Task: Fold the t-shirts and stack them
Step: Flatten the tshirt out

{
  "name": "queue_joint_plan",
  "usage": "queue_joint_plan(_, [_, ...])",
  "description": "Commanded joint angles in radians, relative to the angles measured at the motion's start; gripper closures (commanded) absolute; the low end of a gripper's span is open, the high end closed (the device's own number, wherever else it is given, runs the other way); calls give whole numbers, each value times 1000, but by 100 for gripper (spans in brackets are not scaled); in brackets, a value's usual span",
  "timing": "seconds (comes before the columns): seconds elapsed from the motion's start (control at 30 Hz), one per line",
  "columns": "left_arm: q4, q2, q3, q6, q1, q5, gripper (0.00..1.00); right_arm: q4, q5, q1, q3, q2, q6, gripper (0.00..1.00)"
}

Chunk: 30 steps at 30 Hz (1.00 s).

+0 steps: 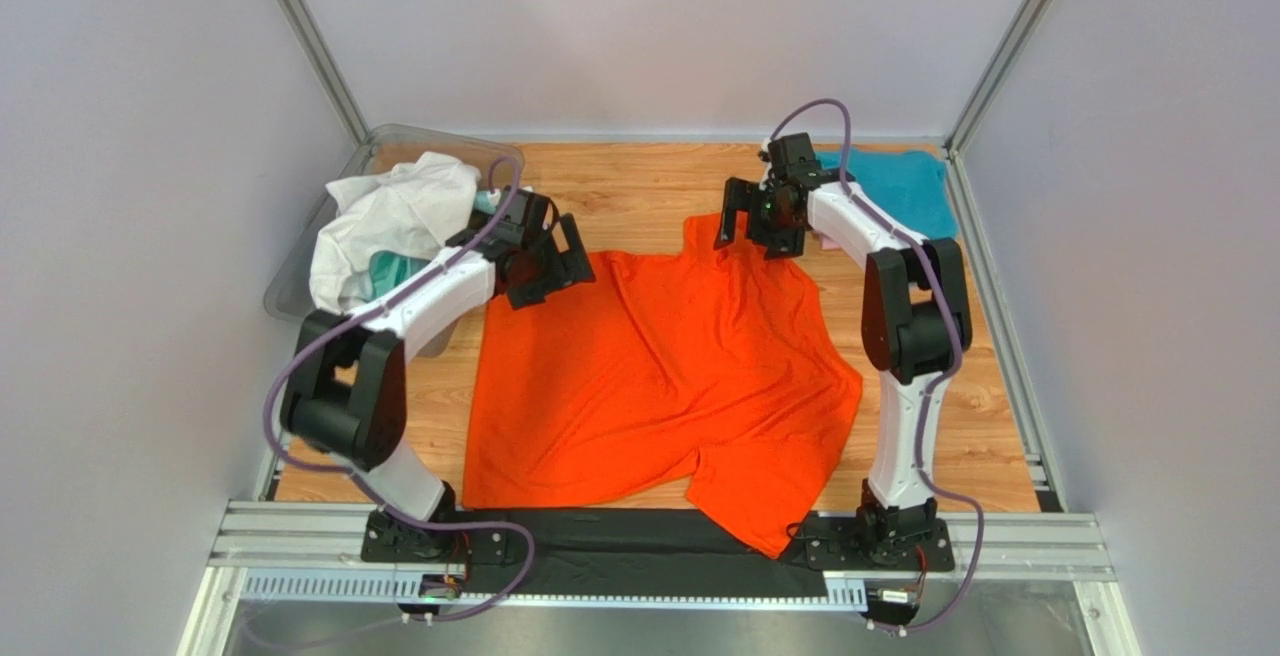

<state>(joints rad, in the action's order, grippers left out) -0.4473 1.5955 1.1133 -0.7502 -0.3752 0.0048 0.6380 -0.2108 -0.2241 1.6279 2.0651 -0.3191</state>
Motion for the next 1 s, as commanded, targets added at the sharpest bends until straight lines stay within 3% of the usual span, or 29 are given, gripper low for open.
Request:
queue_joint_plan(0.0, [70, 112, 71, 65, 22, 60, 0, 0, 1, -3, 116, 79, 26, 0])
queue_joint_plan(0.33, [90, 340, 157, 72, 68, 93, 1, 15, 59, 49, 173, 225, 51, 0])
queue_joint_plan(0.83, [38, 351, 198, 81, 81, 58, 1, 80, 140, 121, 184, 193, 81, 0])
queue_joint_plan(0.97, [32, 327, 209, 94, 81, 102, 1, 86, 67, 117, 199, 136, 98, 0])
